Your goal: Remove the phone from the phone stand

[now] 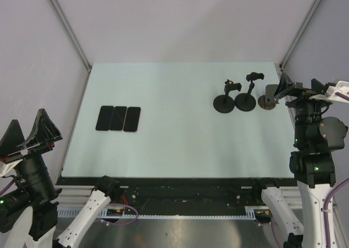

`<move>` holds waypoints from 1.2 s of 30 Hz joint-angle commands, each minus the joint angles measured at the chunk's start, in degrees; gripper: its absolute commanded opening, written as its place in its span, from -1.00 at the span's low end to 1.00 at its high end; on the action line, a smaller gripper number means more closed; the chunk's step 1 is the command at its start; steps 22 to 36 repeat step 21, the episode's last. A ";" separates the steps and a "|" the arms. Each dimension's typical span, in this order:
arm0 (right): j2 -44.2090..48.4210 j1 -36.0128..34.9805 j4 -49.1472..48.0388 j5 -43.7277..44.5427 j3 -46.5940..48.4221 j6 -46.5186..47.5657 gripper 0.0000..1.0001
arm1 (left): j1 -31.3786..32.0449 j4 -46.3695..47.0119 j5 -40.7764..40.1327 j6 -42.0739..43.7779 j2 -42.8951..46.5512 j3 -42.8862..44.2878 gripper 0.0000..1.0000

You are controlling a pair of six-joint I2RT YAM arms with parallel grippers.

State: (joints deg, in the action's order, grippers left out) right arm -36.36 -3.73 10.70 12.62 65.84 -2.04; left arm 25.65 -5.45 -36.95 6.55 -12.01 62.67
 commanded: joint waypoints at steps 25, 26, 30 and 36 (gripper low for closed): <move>-0.99 0.12 -2.26 -1.37 0.07 -3.93 0.99 | 0.19 1.67 1.44 1.01 -1.08 -3.26 1.00; -0.99 0.12 -2.26 -1.37 0.07 -3.93 0.99 | 0.19 1.67 1.44 1.01 -1.08 -3.26 1.00; -0.99 0.12 -2.26 -1.37 0.07 -3.93 0.99 | 0.19 1.67 1.44 1.01 -1.08 -3.26 1.00; -0.99 0.12 -2.26 -1.37 0.07 -3.93 0.99 | 0.19 1.67 1.44 1.01 -1.08 -3.26 1.00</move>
